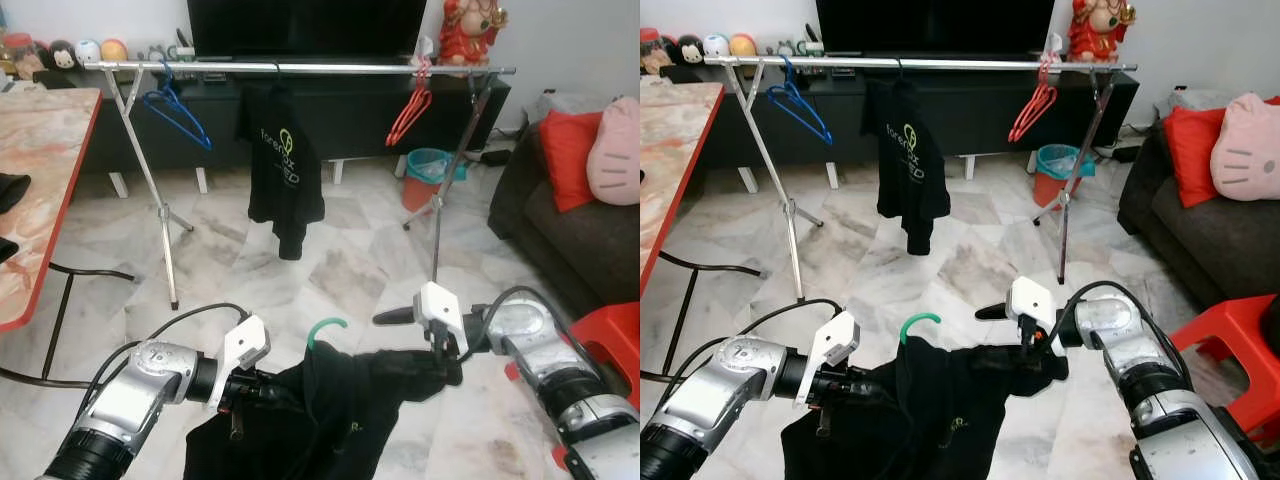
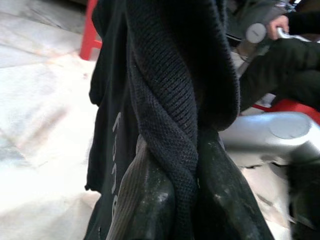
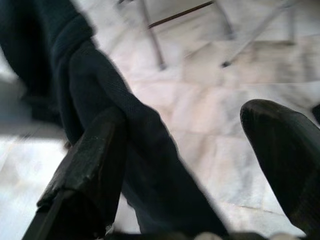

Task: Hang hanger

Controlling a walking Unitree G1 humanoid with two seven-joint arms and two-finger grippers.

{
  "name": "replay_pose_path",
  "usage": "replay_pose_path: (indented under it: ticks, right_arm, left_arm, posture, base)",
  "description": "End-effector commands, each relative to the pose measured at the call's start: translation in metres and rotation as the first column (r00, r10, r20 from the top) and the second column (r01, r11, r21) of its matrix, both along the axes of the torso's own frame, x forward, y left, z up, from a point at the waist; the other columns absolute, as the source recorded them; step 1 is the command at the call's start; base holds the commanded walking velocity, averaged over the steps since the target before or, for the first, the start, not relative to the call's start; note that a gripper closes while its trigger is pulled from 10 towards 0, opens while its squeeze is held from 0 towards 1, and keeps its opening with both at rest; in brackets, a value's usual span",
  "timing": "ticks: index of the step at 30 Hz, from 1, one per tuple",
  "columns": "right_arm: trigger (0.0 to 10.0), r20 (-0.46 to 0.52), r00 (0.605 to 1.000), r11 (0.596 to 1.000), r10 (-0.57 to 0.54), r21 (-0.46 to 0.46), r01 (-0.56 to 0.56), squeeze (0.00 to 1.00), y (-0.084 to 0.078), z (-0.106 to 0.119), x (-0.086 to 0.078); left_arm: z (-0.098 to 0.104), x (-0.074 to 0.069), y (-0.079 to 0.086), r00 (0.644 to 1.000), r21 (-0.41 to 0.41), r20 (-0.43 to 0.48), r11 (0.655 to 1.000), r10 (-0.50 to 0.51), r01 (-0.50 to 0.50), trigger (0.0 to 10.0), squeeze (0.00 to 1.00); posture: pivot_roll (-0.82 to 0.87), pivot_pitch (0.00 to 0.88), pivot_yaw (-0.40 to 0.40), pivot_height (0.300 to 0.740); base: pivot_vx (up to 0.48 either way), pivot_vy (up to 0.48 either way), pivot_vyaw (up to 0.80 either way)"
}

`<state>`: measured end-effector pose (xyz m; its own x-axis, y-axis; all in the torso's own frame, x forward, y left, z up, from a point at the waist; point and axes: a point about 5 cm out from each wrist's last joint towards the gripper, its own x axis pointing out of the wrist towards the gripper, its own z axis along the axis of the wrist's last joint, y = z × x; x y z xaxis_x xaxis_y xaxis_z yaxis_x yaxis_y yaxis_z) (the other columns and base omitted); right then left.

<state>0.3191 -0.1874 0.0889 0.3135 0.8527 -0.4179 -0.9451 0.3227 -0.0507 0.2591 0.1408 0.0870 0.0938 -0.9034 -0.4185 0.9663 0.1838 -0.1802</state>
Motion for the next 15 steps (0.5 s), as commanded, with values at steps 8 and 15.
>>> replay_pose_path:
  ticks: [8,15]
  right_arm:
    - [10.0,0.063,0.971,0.949,-0.232,0.233,0.211,0.00,0.005,0.011,0.013]
    - [10.0,-0.087,0.989,0.958,-0.122,0.251,0.140,0.00,0.020,-0.028,-0.018]
  left_arm:
    - [-0.018,0.019,-0.003,0.973,0.057,0.127,0.978,0.192,-0.200,10.0,0.00]
    - [-0.019,0.037,0.003,0.864,-0.039,0.213,0.888,0.456,-0.459,10.0,0.00]
  posture:
    - [0.04,0.000,-0.092,0.740]
    - [0.04,0.000,-0.087,0.740]
  base:
    - [0.000,0.000,0.00]
    - [0.000,0.000,0.00]
